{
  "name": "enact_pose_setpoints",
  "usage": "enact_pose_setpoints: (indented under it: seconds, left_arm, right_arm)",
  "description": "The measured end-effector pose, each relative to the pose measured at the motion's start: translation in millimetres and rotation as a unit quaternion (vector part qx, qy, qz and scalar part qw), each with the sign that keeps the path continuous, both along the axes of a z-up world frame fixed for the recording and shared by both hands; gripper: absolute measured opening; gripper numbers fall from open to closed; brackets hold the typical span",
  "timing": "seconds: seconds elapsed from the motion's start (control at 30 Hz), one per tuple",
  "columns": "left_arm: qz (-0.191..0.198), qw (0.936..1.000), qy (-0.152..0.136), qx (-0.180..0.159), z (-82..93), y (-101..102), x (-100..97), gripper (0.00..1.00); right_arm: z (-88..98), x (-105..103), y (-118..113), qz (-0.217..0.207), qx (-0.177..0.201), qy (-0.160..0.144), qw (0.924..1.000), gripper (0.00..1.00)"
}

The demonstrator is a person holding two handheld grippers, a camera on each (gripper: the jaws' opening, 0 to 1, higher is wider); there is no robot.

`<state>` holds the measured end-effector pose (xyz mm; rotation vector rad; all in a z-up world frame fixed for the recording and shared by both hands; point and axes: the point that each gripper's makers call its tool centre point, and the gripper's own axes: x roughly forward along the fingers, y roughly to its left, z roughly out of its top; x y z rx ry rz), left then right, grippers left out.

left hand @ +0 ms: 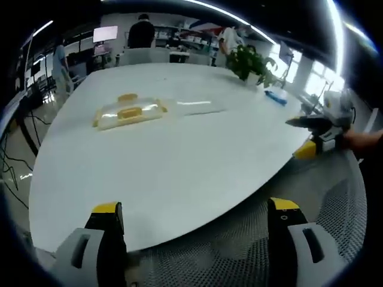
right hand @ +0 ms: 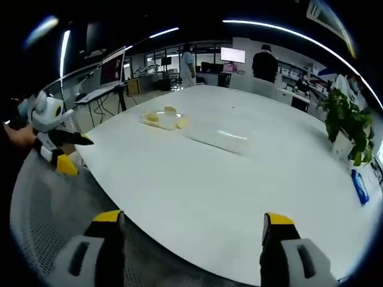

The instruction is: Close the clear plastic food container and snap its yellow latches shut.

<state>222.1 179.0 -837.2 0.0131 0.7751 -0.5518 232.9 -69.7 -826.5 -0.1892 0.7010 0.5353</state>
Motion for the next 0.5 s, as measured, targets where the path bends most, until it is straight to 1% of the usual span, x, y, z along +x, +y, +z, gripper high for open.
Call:
enact_pose_setpoints:
  seconds: [0.07,0.1,0.17,0.23,0.5]
  left_arm:
    - [-0.004,0.9999,-0.003,0.013,-1.0,1.3,0.8,0.99]
    - [-0.001,0.9999,-0.008,0.014,-0.5,2.6,3.2,0.99]
    - [0.003,0.9999,-0.012,0.011,0.6,3.2,5.0,0.99]
    - [0.005,0.9999,-0.009,0.010,0.0,3.5,5.1,0.99]
    - [-0.003,0.9999,-0.010,0.011,-1.5,2.7,3.8,0.99]
  right_arm:
    - [-1.1,0.2,-1.4,-0.001,-0.005,0.002,1.0000,0.95]
    - [-0.2,1.1,-2.2,-0.002,-0.006,-0.001,1.0000,0.95]
    - [1.0,1.9,-3.0,-0.003,-0.006,-0.006,1.0000,0.94]
    - [0.2,1.9,-4.3,-0.006,-0.008,-0.005,0.9999,0.93]
    - [0.1,2.2,-4.6,-0.007,-0.007,-0.006,0.9999,0.93]
